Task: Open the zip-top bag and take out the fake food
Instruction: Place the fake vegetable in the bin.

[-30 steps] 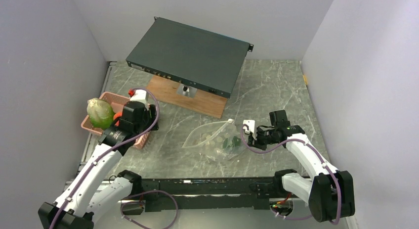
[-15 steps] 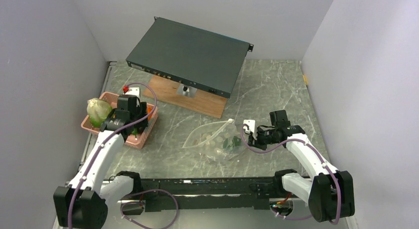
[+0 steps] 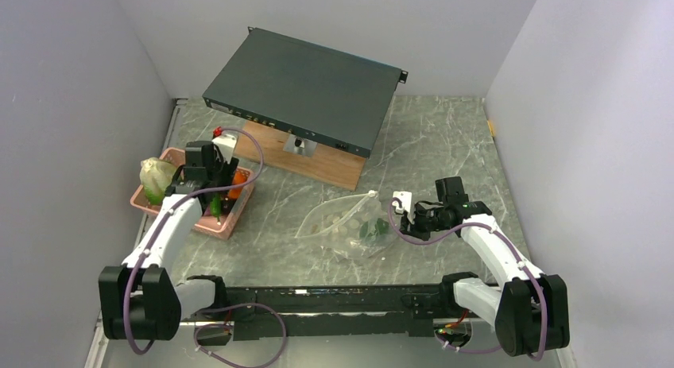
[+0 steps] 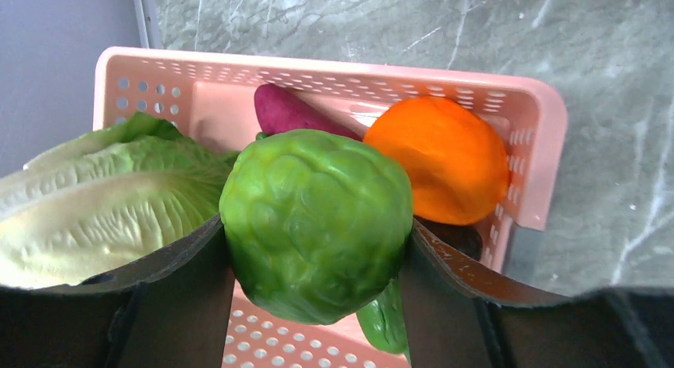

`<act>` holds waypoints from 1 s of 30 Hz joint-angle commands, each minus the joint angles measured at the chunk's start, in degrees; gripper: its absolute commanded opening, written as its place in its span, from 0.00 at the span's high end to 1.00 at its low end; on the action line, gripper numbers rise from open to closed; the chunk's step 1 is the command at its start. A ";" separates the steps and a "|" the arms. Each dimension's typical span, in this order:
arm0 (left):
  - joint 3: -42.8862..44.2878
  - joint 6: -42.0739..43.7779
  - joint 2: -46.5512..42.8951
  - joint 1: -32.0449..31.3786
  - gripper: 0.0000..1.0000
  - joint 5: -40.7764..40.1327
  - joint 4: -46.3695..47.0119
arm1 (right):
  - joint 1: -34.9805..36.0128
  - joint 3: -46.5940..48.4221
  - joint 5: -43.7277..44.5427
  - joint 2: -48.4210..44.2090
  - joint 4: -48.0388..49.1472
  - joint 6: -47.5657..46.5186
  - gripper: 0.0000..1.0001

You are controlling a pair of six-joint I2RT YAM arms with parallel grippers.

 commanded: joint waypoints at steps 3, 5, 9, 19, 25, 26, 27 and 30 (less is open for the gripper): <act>0.25 4.94 5.48 1.95 0.80 0.35 8.74 | -0.34 -0.04 -2.15 0.12 -0.53 -1.28 0.94; 0.36 4.42 6.64 3.91 0.75 0.74 9.78 | -0.51 -0.05 -2.23 0.06 -0.63 -1.37 0.94; 0.87 3.49 8.49 4.92 0.62 1.02 10.66 | -0.69 -0.07 -2.21 -0.15 -0.67 -1.47 0.94; 1.10 0.62 5.50 5.12 0.00 0.35 9.35 | -1.05 -0.01 -2.29 -0.06 -0.93 -1.71 0.94; 0.39 -1.81 -1.75 5.11 0.00 -0.43 6.62 | -1.26 0.06 -2.31 0.15 -1.11 -1.95 0.94; 0.34 -2.52 -3.34 5.13 0.00 -0.15 5.70 | -1.18 0.07 -2.29 0.22 -1.16 -1.91 0.94; 0.13 -3.26 -5.04 5.08 0.00 0.28 4.90 | -1.23 0.11 -2.33 0.28 -1.20 -1.98 0.94; -0.68 -6.87 -10.55 5.14 0.00 1.63 1.41 | -1.40 0.17 -2.38 0.40 -1.38 -2.08 0.94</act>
